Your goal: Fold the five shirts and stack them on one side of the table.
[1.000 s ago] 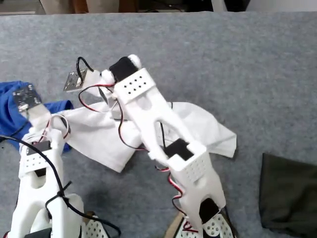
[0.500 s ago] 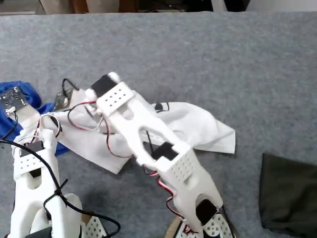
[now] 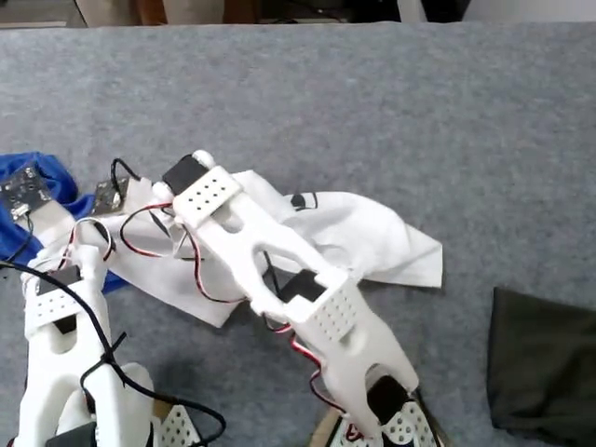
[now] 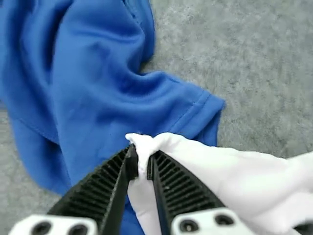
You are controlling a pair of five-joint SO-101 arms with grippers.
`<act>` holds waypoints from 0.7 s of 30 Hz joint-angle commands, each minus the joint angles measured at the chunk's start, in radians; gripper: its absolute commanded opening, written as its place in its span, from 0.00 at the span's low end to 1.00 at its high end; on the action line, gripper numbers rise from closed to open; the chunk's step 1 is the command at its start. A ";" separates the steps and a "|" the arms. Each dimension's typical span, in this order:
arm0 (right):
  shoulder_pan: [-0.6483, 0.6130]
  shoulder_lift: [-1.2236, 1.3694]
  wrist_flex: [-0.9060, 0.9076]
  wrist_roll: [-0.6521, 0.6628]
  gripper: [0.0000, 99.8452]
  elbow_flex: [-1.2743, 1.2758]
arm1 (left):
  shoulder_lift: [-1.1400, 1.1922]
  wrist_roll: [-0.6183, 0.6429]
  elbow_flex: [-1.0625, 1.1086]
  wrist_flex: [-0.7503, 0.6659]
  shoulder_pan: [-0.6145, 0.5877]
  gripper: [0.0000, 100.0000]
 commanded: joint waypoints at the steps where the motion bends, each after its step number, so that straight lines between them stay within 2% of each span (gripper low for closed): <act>1: 0.051 0.050 -0.012 -0.005 0.16 0.010 | -0.010 0.005 -0.061 -0.026 -0.009 0.02; 12: 0.119 0.062 -0.014 0.003 0.15 0.007 | -0.010 0.005 -0.061 -0.026 -0.008 0.02; 21: 0.157 0.059 0.002 0.021 0.10 -0.047 | -0.008 0.005 -0.058 -0.026 -0.003 0.02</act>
